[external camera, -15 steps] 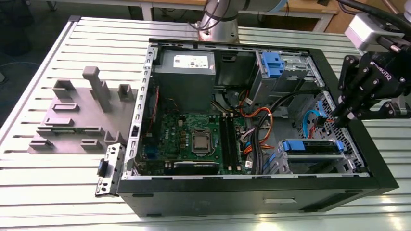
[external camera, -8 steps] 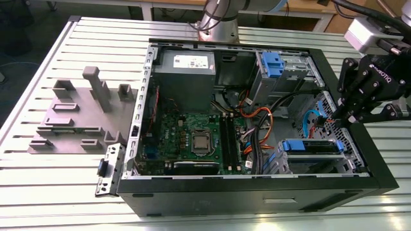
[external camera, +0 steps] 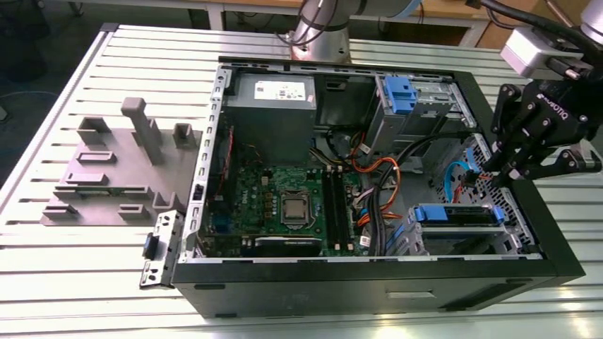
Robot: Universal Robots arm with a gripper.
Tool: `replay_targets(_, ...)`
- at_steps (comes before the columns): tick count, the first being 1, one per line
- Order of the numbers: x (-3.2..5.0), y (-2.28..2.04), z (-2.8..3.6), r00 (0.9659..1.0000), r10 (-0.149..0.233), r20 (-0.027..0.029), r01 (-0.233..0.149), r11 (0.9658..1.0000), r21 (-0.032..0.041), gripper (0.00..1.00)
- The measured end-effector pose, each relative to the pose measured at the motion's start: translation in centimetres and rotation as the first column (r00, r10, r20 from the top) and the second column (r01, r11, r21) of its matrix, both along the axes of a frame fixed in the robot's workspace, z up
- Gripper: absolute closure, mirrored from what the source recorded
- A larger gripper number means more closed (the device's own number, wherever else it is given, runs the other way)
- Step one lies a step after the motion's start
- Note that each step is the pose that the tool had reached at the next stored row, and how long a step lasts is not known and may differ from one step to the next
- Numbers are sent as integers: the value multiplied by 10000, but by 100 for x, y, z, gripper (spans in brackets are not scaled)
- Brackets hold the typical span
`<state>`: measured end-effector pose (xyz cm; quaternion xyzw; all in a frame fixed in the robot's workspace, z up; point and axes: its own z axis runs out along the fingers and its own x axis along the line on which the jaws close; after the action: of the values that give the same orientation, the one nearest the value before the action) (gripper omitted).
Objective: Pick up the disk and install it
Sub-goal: 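Insert the first disk wire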
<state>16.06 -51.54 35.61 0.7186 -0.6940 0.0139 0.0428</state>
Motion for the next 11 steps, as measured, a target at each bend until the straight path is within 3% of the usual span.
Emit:
replay_targets(7, 31, 64, -60, 10000, 36, 0, -36, 9999, -104, 69)
replay_targets(11, 58, 77, -72, 10000, 45, -1, -45, 9998, -186, 70)
